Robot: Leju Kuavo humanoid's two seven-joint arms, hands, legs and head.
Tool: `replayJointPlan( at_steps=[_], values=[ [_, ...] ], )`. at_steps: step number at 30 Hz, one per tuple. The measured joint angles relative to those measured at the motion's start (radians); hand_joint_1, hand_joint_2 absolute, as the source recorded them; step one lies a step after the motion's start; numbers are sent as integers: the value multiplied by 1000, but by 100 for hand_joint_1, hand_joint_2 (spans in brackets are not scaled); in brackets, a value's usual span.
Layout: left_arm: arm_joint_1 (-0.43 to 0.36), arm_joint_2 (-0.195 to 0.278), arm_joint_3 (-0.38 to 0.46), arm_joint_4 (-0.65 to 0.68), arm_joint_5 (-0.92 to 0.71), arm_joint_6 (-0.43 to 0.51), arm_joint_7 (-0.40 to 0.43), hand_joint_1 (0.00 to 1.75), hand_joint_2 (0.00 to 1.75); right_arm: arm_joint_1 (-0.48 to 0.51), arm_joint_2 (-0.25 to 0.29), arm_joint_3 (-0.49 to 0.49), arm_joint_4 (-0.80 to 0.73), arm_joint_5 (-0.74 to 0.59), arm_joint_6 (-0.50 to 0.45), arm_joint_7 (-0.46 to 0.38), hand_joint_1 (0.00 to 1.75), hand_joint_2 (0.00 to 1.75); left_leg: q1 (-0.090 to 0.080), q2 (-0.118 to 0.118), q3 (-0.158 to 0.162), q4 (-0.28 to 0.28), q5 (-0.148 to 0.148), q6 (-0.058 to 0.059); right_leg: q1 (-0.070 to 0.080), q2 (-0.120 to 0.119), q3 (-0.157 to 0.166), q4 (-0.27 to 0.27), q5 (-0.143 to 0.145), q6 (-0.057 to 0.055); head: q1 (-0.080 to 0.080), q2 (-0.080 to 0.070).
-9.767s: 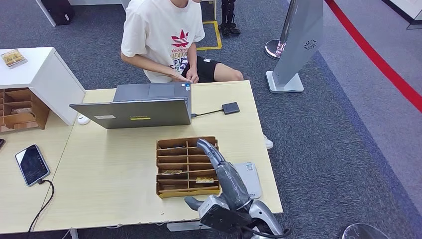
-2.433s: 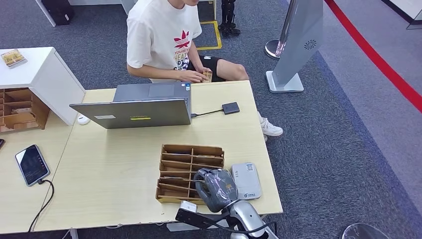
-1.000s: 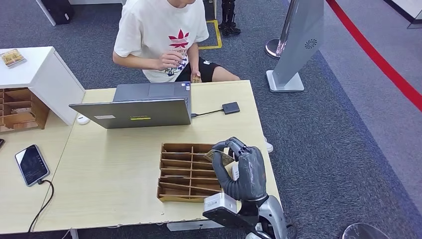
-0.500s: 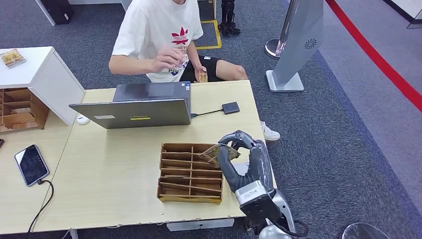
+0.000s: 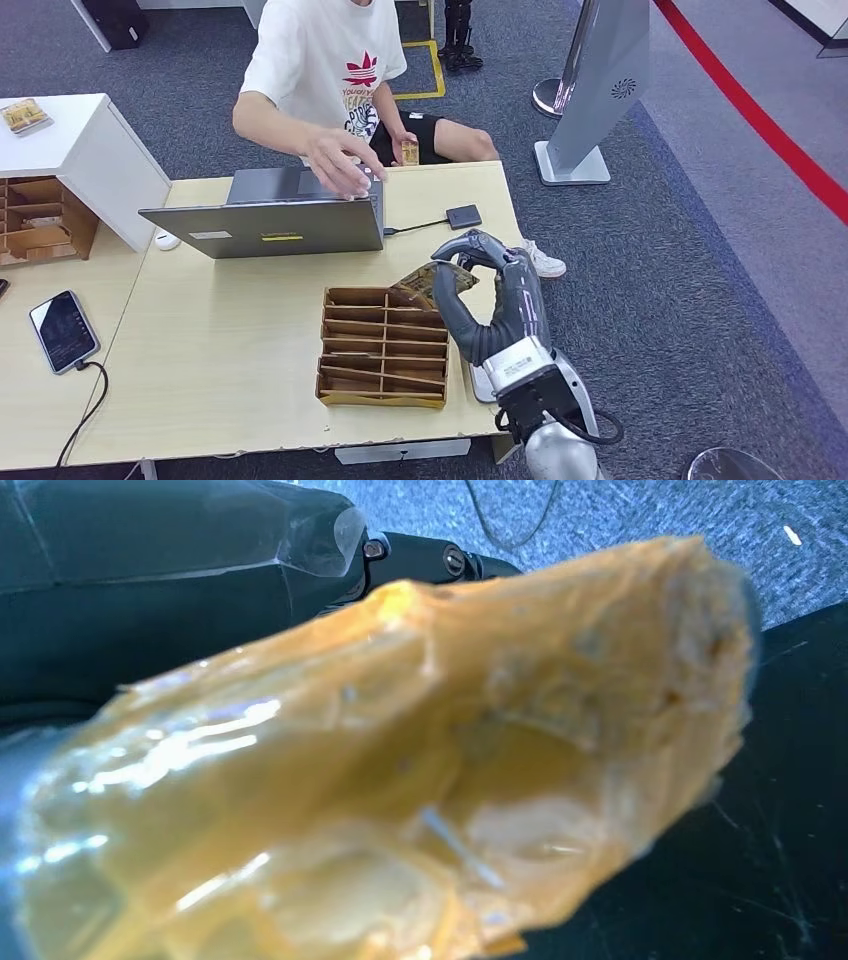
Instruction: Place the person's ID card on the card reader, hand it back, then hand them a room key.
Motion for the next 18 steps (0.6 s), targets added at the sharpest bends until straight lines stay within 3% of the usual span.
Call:
replayJointPlan(
  at_steps=[18],
  values=[
    [-14, 0, -22, -1, -31, -22, 15, 0, 0, -114, 14, 6, 46, 33, 24, 52, 175, 175, 0, 0, 0, 0, 0, -1, 0, 0, 0, 0, 0, 0, 0, 0]
  ],
)
